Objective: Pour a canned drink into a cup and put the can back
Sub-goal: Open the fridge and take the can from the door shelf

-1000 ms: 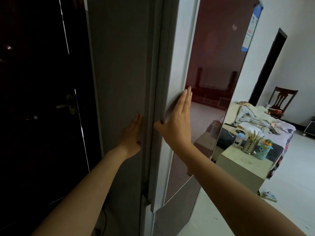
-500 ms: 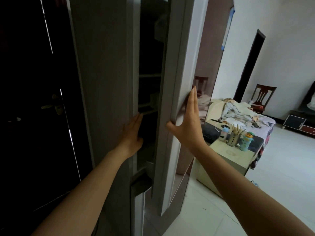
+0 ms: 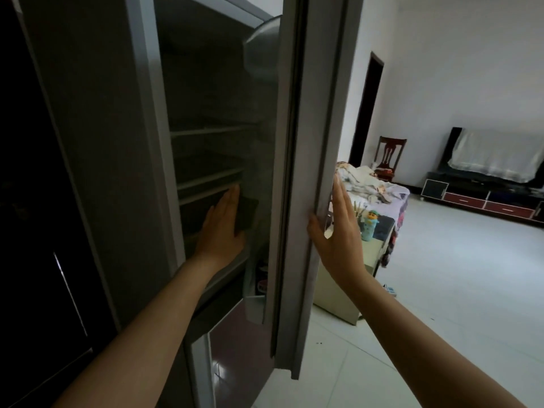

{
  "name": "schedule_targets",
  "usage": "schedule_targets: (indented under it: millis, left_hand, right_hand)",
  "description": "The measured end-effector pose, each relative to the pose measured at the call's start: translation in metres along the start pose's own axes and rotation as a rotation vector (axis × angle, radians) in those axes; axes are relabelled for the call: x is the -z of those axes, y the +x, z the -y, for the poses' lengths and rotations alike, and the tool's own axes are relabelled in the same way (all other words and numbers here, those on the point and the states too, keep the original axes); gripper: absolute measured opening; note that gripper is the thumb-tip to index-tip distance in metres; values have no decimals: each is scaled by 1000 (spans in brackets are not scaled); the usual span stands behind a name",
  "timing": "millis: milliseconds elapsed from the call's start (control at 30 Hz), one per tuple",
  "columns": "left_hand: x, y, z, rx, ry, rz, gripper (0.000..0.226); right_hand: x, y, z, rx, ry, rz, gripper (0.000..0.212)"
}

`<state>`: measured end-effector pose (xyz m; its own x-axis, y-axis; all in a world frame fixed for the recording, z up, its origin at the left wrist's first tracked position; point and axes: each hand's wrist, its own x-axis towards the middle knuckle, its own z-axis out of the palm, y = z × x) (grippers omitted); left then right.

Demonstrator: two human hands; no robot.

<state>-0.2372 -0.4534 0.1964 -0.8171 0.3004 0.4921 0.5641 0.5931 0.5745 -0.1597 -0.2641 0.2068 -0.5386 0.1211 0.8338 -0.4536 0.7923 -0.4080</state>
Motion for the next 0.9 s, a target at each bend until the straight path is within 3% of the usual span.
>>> schedule_targets:
  millis: [267,500,900]
  left_hand:
    - [-33,12,-23,-107,22,20,86]
    - [-60,18,-53,-182,94,100,86]
    - [-111,32,-104,-237,51,125,84]
  right_hand:
    - [40,-12,-32,-29,-103,-199,61]
    - [74,-11,-61,-64,-198,-279,54]
    - [126,6,-111,-289,-299,-271,67]
